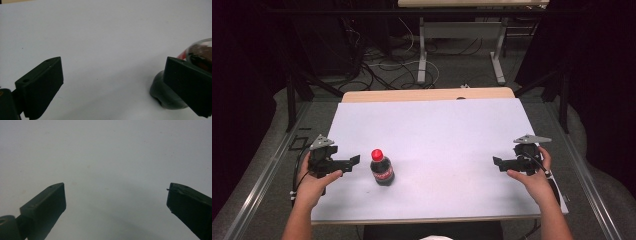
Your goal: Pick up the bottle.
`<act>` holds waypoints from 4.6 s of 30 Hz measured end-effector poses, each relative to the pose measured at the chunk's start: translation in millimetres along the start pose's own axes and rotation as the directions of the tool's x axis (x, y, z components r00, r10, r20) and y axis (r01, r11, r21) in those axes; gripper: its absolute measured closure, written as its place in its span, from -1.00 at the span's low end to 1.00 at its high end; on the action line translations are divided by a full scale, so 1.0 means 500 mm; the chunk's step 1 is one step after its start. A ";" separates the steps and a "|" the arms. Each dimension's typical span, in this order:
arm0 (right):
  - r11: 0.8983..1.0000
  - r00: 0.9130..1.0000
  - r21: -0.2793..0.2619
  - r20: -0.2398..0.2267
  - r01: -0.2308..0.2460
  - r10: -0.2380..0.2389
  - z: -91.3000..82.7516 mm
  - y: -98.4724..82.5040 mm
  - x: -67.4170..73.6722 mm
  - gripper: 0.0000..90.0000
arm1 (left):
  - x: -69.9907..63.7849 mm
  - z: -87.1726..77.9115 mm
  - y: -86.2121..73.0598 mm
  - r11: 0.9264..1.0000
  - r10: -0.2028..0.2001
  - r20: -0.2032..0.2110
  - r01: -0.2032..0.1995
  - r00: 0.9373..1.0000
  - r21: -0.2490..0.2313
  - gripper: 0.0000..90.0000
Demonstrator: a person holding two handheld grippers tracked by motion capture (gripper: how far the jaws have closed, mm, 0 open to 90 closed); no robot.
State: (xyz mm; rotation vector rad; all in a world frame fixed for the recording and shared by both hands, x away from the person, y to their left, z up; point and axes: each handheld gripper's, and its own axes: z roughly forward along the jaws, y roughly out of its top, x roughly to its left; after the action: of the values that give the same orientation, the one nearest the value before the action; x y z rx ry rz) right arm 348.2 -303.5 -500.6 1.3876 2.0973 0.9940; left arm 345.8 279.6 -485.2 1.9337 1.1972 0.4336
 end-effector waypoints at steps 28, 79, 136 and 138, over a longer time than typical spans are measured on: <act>0.998 0.998 -0.032 -0.037 0.059 -0.060 -0.014 0.012 0.037 -0.68 | -0.086 -0.040 0.035 0.986 0.168 0.168 -0.167 0.971 -0.021 -0.87; 0.996 0.993 -0.009 -0.076 0.088 -0.088 0.010 0.006 0.057 -0.66 | -0.157 0.072 -0.011 0.956 0.275 0.190 -0.289 0.942 0.046 -0.35; 0.959 0.875 -0.148 -0.394 0.242 -0.282 -0.035 0.196 0.303 0.06 | -0.390 0.208 0.085 0.934 0.335 0.288 -0.356 0.897 0.025 -0.33; 0.956 0.874 -0.144 -0.389 0.254 -0.291 -0.030 0.199 0.312 0.09 | -0.391 0.207 0.087 0.930 0.338 0.299 -0.366 0.892 0.040 -0.33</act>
State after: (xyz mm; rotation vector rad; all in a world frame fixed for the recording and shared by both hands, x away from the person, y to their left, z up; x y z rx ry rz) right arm 335.1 -141.9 -410.2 0.8552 2.4231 1.3227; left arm 341.4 54.4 -492.5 2.2170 0.6894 0.2688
